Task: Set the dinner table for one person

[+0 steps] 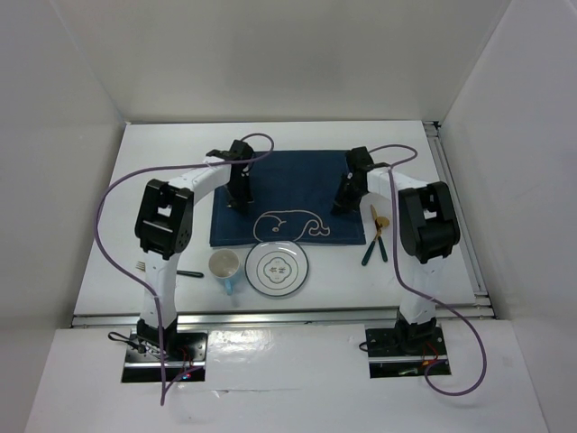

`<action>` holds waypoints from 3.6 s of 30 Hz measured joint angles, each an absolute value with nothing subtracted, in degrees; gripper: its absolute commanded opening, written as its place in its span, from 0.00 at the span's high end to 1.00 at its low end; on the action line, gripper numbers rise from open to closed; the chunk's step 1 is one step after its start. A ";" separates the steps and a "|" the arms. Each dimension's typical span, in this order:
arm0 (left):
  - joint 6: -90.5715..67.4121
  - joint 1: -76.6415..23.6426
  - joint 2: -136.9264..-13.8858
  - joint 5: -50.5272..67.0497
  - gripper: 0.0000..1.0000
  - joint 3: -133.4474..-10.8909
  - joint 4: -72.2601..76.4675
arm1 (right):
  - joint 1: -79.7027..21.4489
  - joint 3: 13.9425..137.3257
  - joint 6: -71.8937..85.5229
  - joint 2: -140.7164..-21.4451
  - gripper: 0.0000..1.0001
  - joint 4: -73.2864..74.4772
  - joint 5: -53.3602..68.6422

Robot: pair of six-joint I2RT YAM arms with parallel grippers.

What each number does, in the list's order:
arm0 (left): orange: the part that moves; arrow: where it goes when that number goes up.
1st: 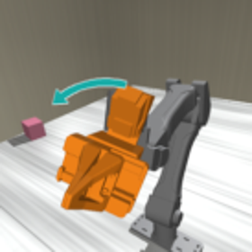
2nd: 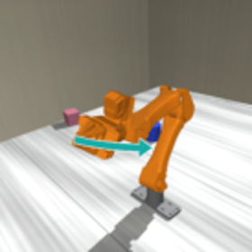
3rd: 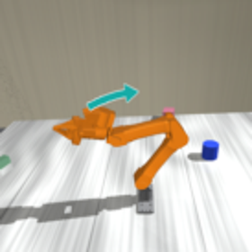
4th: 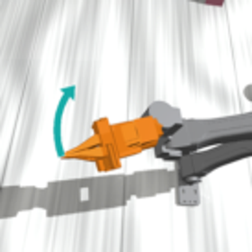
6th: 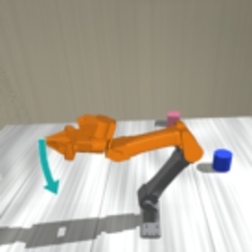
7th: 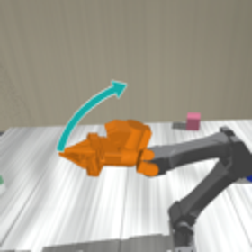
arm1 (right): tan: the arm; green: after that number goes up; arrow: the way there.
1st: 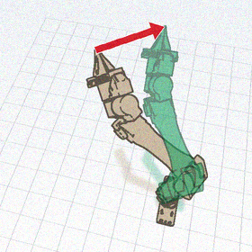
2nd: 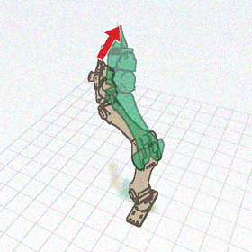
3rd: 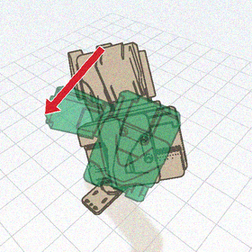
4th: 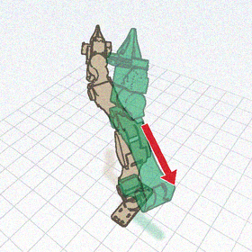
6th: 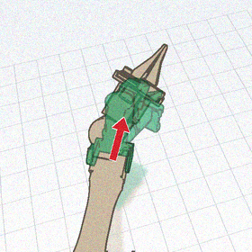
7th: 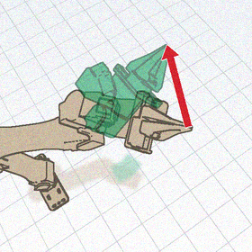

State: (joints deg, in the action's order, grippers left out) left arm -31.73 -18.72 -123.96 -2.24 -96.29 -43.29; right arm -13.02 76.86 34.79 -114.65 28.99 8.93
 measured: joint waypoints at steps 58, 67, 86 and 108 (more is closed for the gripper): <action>-36.14 -20.75 -75.88 -3.44 0.33 -85.25 -52.40 | -42.02 31.16 58.89 -57.49 1.00 20.10 6.94; -35.94 -20.93 -76.58 -3.66 0.32 -86.91 -53.21 | -40.99 47.72 55.31 -57.21 1.00 36.86 2.50; -34.44 -18.28 -79.75 -4.82 0.32 -87.53 -54.68 | -22.83 76.86 52.18 -105.21 1.00 16.05 9.10; -32.80 -16.27 -80.95 -4.49 0.31 -90.30 -55.33 | -21.85 71.77 58.89 -110.83 0.03 12.97 12.51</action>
State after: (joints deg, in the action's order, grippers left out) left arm -32.80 -16.27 -80.95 -4.49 -90.30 -55.33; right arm -21.85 71.77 58.89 -110.83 12.97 12.51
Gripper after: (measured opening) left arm 0.689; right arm 0.915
